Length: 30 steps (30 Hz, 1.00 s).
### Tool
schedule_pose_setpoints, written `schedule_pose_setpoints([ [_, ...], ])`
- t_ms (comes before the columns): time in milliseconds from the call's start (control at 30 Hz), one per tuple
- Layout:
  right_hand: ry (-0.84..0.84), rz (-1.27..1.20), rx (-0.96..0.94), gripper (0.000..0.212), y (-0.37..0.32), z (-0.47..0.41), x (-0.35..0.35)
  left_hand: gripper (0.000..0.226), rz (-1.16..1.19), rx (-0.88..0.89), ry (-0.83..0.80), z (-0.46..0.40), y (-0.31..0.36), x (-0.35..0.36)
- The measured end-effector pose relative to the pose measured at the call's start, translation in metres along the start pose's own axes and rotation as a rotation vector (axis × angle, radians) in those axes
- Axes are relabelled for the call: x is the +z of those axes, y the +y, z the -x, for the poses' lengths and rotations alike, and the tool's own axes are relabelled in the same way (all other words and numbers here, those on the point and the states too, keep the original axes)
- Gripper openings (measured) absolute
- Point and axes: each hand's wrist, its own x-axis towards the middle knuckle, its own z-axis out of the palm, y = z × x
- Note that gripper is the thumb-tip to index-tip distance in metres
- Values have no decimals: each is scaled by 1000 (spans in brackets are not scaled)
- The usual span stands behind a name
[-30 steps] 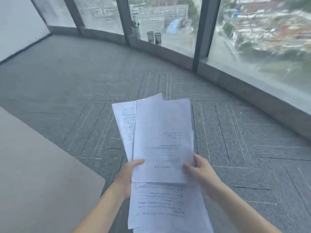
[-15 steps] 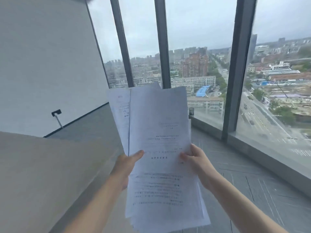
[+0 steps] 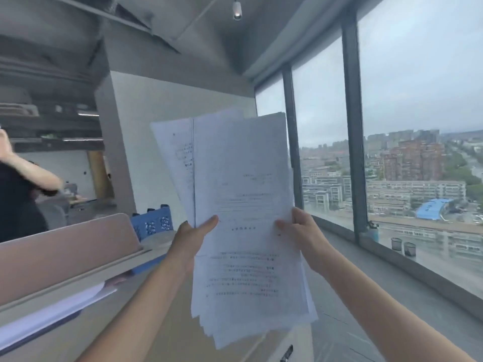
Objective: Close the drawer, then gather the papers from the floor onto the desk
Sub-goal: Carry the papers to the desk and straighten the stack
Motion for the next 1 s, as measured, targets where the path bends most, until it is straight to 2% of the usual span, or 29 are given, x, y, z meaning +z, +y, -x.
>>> schedule_pose_setpoints([
  [67, -56, -18, -21, 22, -20, 2, 42, 94, 23, 38, 77, 4, 15, -53],
  [100, -89, -37, -34, 24, -27, 3, 64, 97, 18, 49, 98, 14, 26, -74],
  [133, -121, -47, -42, 24, -34, 5, 85, 81, 33, 64, 115, 26, 36, -93],
  [200, -184, -60, -52, 27, -42, 6, 126, 35, 14, 91, 133, 50, 52, -127],
  [267, -243, -77, -58, 28, -45, 7, 166, 20, -5, 107, 192, 64, 57, -160],
  [467, -363, -104, -60, 24, -23, 10, 276, 19, -47, 150, 409, 89, 49, -254],
  [533, -376, -108, -28, 28, -10, 9, 304, 14, -65, 150, 441, 91, 38, -279],
  [667, -402, -143, 26, 14, 20, 7, 350, 14, -65, 138, 485, 95, 6, -316],
  [833, -433, -152, 83, 15, 73, 3, 391, 11, -76, 117, 576, 88, -41, -348],
  [933, -453, -176, 109, 9, 101, -3, 409, 20, -78, 65, 616, 77, -60, -365],
  [1000, -490, -202, 117, 12, 115, -7, 419, 31, -56, 41, 634, 73, -70, -375],
])
